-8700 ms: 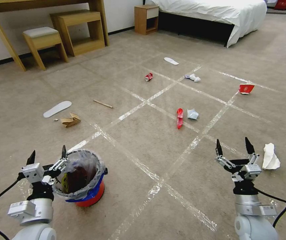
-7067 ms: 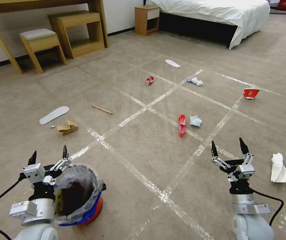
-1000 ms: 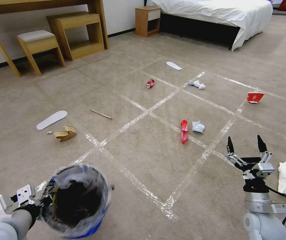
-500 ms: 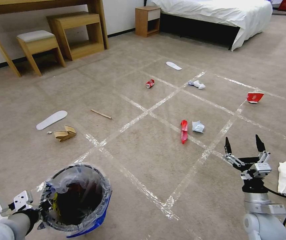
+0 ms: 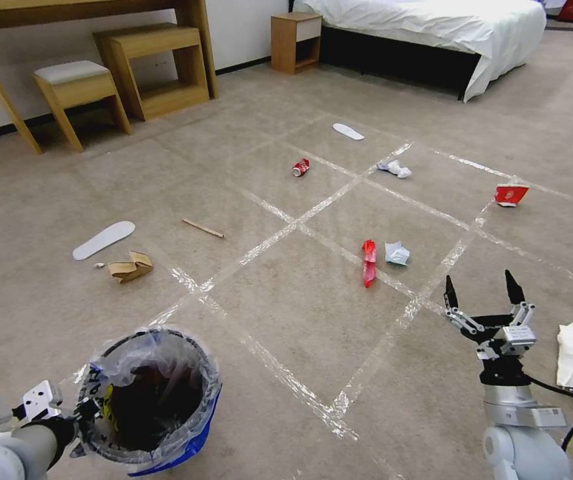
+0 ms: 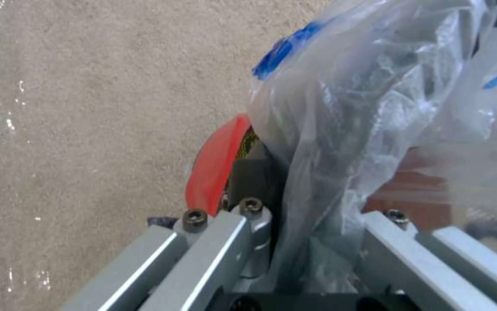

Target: Pick up the trash bin and place the garbage on the floor into it.

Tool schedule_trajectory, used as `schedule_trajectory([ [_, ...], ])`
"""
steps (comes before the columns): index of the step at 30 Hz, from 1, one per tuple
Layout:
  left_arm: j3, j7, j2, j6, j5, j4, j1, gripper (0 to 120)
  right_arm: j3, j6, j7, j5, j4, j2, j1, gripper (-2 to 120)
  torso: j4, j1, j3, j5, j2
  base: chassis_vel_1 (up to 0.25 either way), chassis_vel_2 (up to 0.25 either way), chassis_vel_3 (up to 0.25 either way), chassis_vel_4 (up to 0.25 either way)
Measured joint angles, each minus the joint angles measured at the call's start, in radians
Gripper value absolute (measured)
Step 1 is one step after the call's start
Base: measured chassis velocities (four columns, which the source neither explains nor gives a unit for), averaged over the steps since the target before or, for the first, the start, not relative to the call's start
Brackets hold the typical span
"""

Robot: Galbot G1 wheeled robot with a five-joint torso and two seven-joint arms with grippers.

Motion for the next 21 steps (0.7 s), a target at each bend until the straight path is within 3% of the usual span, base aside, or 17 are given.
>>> schedule_trajectory([
  [21,-0.039,-0.005,0.011,0.0,-0.041,0.001,-0.013,0,-0.01,0.008,-0.014,0.0,-0.015,0.003,0.009,100,0.0001,0.0,0.0,0.0,0.0,-0.014,0.008,0.014,-0.013],
])
